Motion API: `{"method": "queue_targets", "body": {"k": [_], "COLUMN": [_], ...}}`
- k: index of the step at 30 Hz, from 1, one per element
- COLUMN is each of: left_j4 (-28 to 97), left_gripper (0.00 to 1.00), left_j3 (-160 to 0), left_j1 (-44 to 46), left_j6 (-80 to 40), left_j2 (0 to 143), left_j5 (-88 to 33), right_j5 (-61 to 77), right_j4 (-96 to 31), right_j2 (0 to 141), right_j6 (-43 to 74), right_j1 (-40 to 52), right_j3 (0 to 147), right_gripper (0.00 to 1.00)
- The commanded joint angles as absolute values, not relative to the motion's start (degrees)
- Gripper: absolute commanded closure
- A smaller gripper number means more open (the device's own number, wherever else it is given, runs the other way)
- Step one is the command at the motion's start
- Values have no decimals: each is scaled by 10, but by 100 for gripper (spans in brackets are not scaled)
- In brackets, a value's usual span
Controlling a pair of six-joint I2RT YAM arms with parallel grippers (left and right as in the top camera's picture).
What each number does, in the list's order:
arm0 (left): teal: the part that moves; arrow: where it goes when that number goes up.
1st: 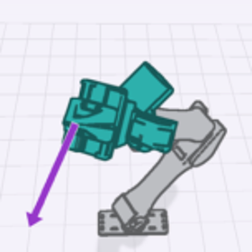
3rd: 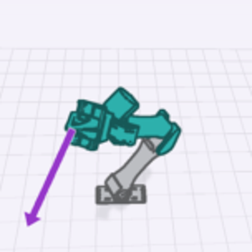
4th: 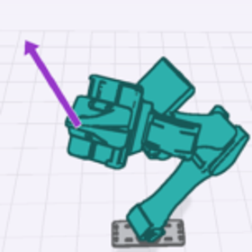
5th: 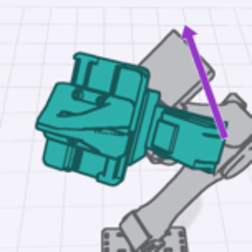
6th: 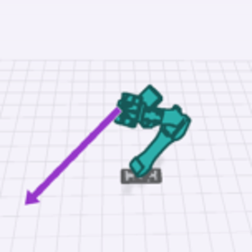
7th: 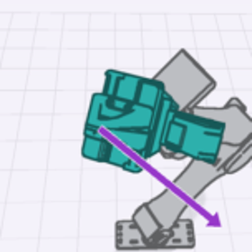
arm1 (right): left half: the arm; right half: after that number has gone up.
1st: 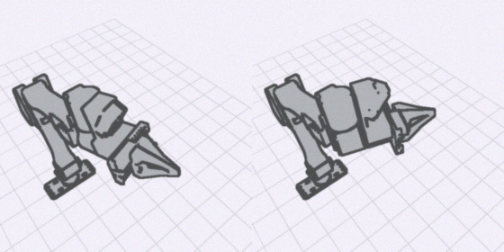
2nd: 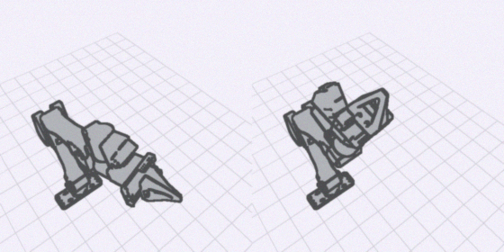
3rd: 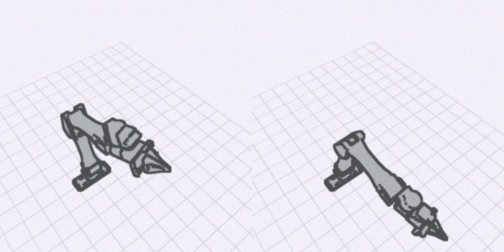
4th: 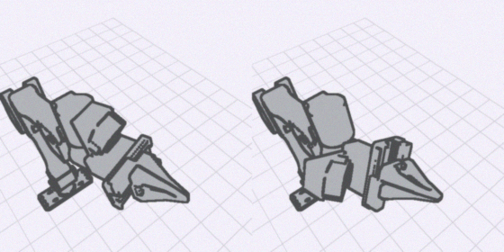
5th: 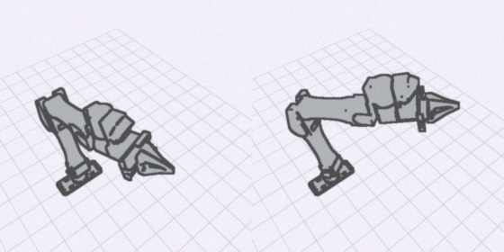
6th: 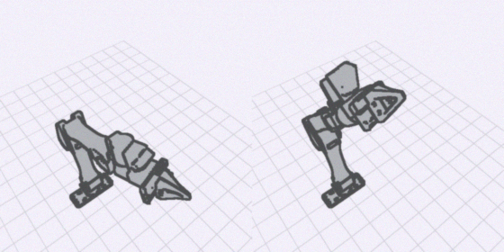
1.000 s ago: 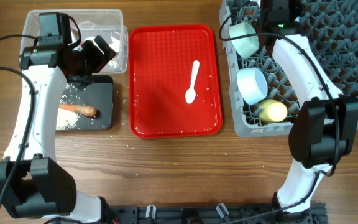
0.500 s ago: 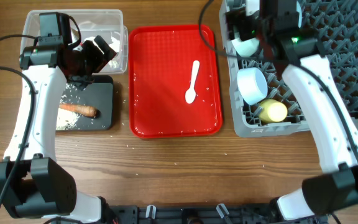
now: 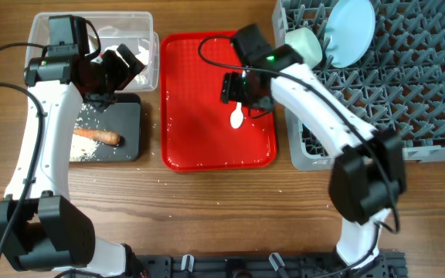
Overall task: Sort waste into correct bins and load items into the dishwasher rack
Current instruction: 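Reach the right gripper to the white spoon and grasp it, then carry the white spoon with the right gripper and drop it in the rack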
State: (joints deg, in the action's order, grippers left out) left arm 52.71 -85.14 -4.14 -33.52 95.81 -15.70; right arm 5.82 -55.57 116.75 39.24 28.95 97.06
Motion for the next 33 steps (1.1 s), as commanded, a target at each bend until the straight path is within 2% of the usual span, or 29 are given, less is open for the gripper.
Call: {"method": "queue_targets", "body": {"k": [1,4,8,11,22,24,27,31,33], "left_j4": [526,526,526,526,526,526,526,526,526], "left_gripper": [0,0,0,0,0,0,0,0,0], "left_j3": [-854,-854,-854,-854,-854,-854,-854,-854,-854], "left_j1": [-43,-43,-43,-43,-43,-43,-43,-43,-43], "left_j6": [-333,-333,-333,-333,-333,-333,-333,-333,-333], "left_j2": [955,955,955,955,955,955,955,955,955], "left_j5": [-155,-155,-155,-155,-155,-155,-155,-155,-155], "right_j5": [30,52,36,29,32,32,35,45,45], "right_j4": [-566,-558,-546,-521,-450,-436,-437,-438,-438], "right_j2": [1220,1245,1254,1255,1255,1255,1255,1255,1255], "right_j6": [441,444,451,451,450,450,450,449,449], "right_j1": [288,291,291,291,291,291,291,291,291], "right_j3": [970,970,970,967,891,886,884,884,884], "right_gripper": [21,24,35,48,56,63,80,95,96]}}
